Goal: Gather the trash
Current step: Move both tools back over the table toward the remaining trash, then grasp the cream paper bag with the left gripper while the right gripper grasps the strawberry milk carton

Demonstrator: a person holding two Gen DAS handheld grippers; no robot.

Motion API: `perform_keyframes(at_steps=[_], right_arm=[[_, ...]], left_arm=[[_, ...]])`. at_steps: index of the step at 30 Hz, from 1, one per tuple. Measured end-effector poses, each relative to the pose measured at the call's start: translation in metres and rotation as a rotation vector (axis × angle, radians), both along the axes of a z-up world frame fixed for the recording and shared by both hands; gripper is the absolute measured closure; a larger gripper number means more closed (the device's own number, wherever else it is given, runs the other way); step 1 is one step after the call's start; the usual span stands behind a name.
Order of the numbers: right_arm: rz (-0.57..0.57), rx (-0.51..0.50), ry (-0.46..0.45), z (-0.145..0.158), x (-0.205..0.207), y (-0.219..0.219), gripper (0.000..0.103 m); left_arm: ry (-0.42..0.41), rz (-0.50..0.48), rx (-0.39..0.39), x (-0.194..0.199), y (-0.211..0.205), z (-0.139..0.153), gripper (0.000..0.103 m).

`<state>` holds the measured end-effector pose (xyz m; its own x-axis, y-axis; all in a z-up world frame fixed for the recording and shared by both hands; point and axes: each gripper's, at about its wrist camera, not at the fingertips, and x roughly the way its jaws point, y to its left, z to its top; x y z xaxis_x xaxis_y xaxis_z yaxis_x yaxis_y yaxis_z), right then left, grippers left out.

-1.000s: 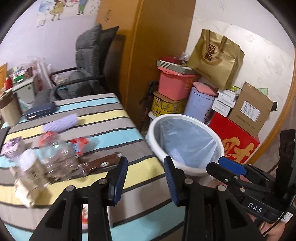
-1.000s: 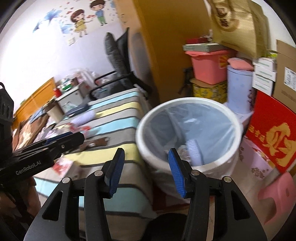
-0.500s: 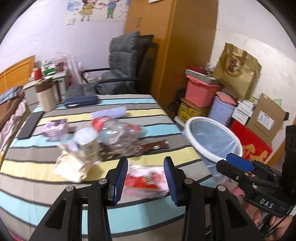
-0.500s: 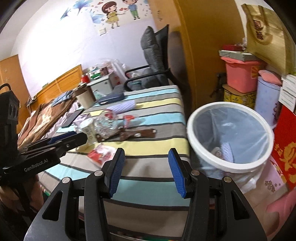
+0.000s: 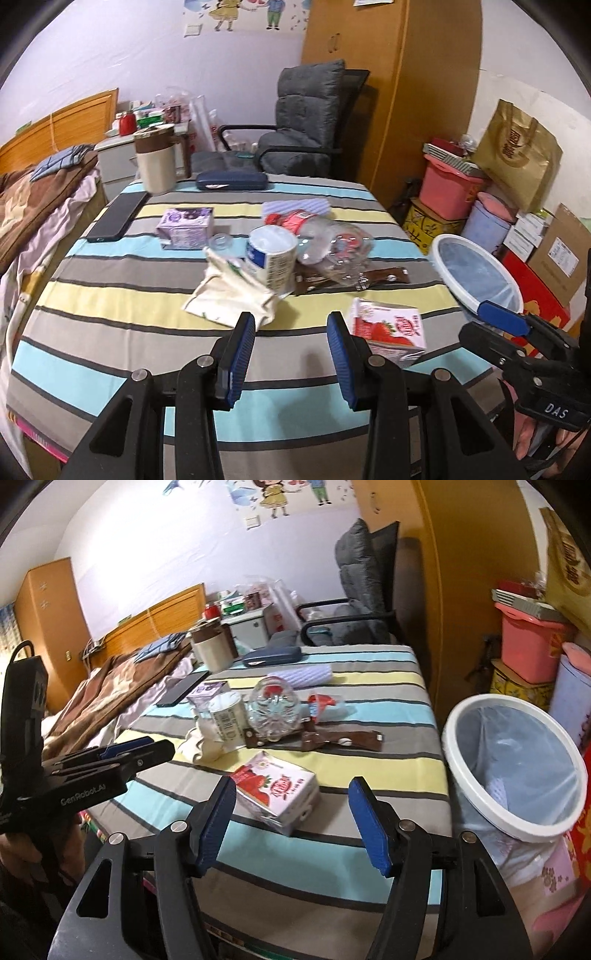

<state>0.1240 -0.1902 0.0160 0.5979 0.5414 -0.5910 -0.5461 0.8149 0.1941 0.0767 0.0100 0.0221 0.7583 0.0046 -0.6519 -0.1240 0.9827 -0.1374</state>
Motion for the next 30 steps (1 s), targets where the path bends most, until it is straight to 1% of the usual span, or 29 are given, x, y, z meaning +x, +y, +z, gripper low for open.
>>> perform_keyframes(at_steps=[6,12,15,17,19,22,28,30], right_arm=[[0.042,-0.033,-0.013,-0.003,0.001,0.010,0.038],[0.112,-0.085,-0.009,-0.012,0.007,0.022,0.038],[0.149,-0.116,-0.009,-0.018,0.009,0.029,0.038],[0.164,-0.141,-0.022,-0.020,0.010,0.032,0.038],[0.178,-0.160,-0.029,-0.022,0.012,0.035,0.038],[0.205,-0.171,-0.034,-0.022,0.017,0.037,0.038],[0.234,-0.178,-0.012,-0.027,0.026,0.040,0.036],[0.250,-0.187,-0.014,-0.028,0.026,0.043,0.035]], left_arm=[[0.017,0.026,-0.017,0.004,0.013,-0.006,0.063],[0.029,0.043,-0.031,0.009,0.023,-0.012,0.063],[0.038,0.045,-0.039,0.012,0.027,-0.016,0.060],[0.043,0.043,-0.045,0.014,0.028,-0.018,0.057],[0.051,0.039,-0.056,0.019,0.029,-0.021,0.056],[0.059,0.031,-0.083,0.029,0.031,-0.025,0.056],[0.094,0.057,-0.121,0.060,0.037,-0.037,0.056],[0.101,0.041,-0.131,0.066,0.037,-0.041,0.061]])
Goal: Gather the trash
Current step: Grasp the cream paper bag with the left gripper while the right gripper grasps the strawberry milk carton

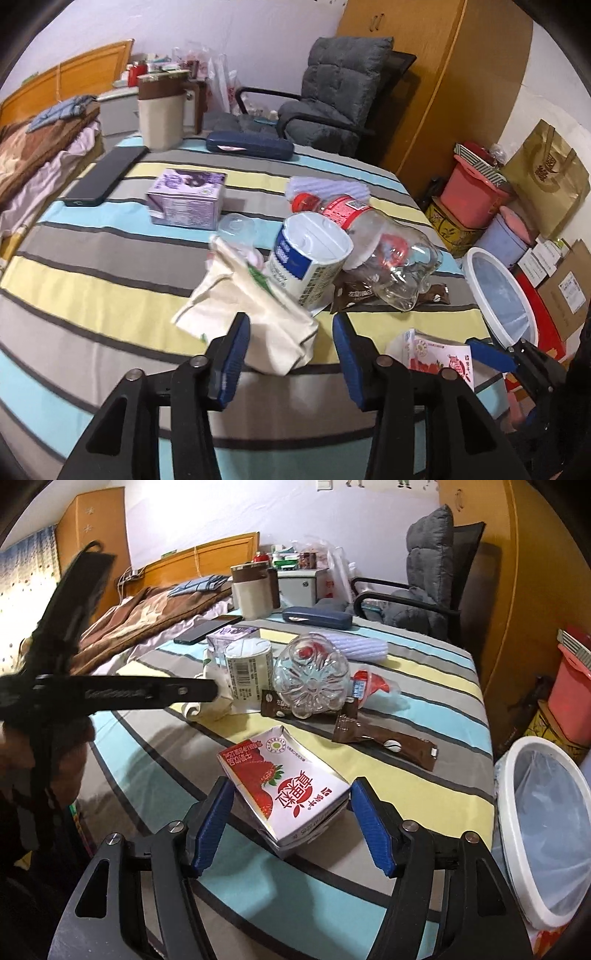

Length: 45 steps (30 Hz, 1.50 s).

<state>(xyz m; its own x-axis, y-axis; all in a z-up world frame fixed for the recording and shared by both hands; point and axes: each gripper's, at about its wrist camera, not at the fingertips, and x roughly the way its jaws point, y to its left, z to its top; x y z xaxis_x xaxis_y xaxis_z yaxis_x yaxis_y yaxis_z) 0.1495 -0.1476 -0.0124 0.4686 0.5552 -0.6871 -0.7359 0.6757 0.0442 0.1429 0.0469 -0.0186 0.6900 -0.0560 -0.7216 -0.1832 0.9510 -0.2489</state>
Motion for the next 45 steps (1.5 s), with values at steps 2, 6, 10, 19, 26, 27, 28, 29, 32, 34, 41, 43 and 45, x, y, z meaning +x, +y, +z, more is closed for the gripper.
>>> perform_keyframes(at_steps=[2,6,10,19,26,27,28,29,32,34,41,43,45], right_arm=[[0.015,-0.002,0.005,-0.001,0.001,0.001,0.034],[0.015,0.008,0.042,-0.001,0.005,0.001,0.034],[0.044,0.018,0.078,0.000,-0.003,0.003,0.034],[0.073,0.017,0.087,-0.002,-0.017,0.013,0.034],[0.020,0.010,0.106,-0.003,-0.011,0.026,0.040],[0.013,0.023,0.117,-0.002,-0.011,0.025,0.045],[0.006,0.032,0.125,-0.002,-0.012,0.024,0.045],[-0.004,0.036,0.125,-0.002,-0.012,0.022,0.045],[-0.022,0.044,0.117,0.000,-0.018,0.019,0.045],[-0.042,0.054,0.116,0.002,-0.020,0.015,0.046],[-0.096,0.102,0.109,0.007,-0.026,0.000,0.046],[-0.109,0.110,0.102,0.010,-0.028,-0.004,0.046],[-0.125,0.118,0.093,0.013,-0.030,-0.009,0.046]], left_arm=[[0.010,-0.010,0.020,0.002,-0.001,-0.003,0.080],[0.008,-0.019,0.009,-0.004,0.004,-0.004,0.081],[0.008,-0.010,0.010,-0.021,0.012,-0.001,0.081],[0.007,0.017,-0.024,-0.061,0.037,0.002,0.081],[0.006,0.071,-0.057,-0.060,0.043,0.003,0.080],[0.014,0.084,-0.070,-0.057,0.043,0.001,0.080],[0.021,0.093,-0.074,-0.055,0.043,0.000,0.080],[0.025,0.098,-0.074,-0.053,0.043,-0.001,0.080],[0.025,0.109,-0.051,-0.049,0.038,-0.004,0.080],[0.020,0.106,-0.026,-0.049,0.034,-0.003,0.081],[0.010,0.052,0.040,-0.059,0.013,0.003,0.087],[-0.003,0.030,0.054,-0.064,0.007,0.007,0.087],[-0.022,0.007,0.068,-0.070,-0.002,0.013,0.088]])
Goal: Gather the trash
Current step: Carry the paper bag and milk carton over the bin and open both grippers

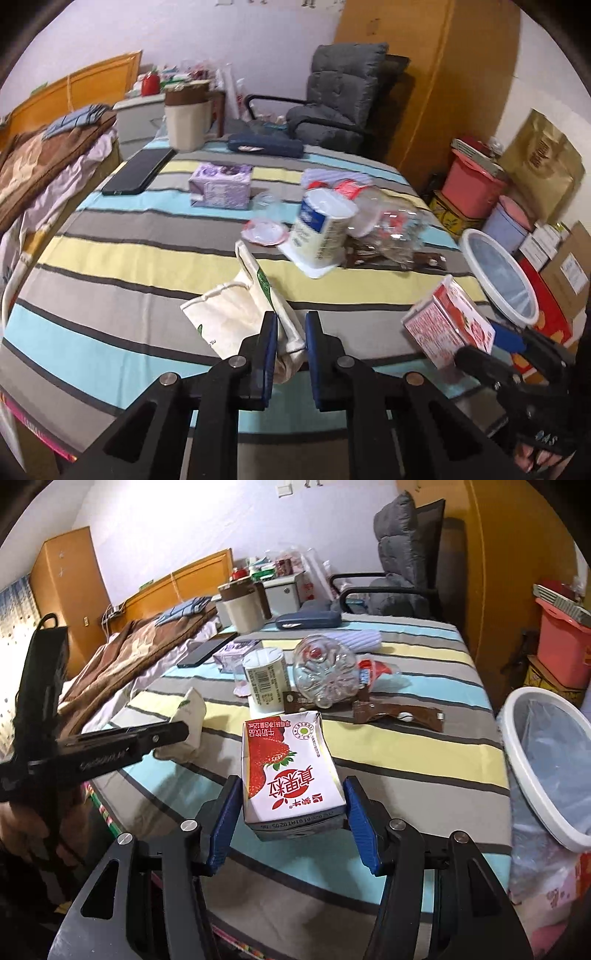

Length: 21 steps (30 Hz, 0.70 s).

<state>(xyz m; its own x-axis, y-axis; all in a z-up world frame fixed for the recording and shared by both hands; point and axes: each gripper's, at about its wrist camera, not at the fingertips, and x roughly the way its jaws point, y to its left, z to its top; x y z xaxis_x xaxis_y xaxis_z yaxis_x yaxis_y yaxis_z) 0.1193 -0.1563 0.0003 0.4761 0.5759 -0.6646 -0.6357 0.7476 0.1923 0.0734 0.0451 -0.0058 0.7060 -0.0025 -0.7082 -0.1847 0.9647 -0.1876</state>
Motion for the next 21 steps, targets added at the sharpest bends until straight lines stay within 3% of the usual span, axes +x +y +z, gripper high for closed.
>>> perform_keyframes(at_steps=[9,21], right_arm=[[-0.081,0.018,-0.029,0.010,-0.001,-0.022,0.046],[-0.207,0.030,-0.061,0.017,0.009,-0.060,0.046]], left_arm=[[-0.054,-0.109,-0.009,-0.009,-0.029,0.017,0.088],[-0.093,-0.260,-0.013,0.010,-0.076,0.033,0.088]])
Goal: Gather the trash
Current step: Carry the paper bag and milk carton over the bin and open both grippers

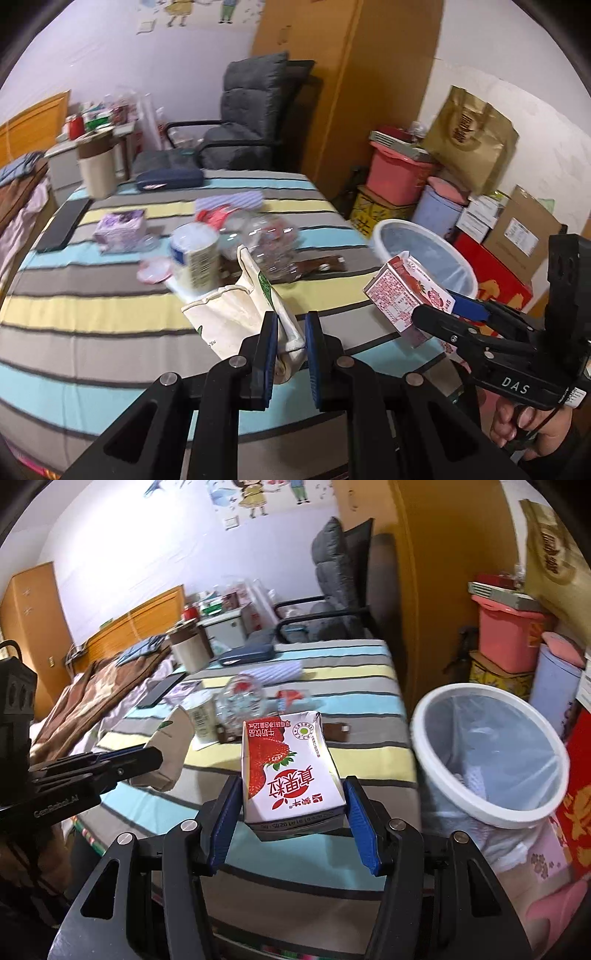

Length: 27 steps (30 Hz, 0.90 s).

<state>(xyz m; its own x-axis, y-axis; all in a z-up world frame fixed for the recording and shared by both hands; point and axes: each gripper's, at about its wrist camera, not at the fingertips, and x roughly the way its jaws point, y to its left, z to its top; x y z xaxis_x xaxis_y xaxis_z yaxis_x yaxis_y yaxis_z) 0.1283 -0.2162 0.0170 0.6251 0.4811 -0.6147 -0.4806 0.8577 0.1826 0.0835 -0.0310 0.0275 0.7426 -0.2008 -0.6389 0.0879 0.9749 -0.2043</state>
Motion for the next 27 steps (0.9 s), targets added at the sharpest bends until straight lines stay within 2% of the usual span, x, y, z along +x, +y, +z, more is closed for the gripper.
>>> perform_keyframes(at_steps=[14,27], right_arm=[[-0.183,0.004,-0.009,0.002,0.017,-0.060,0.046],[-0.338,-0.015,0.032,-0.008,0.035,-0.104,0.046]], left_arm=[[-0.006,-0.181,0.009,0.049,-0.070,0.009,0.088],[0.011,-0.316,-0.009,0.104,-0.137,0.004,0.088]])
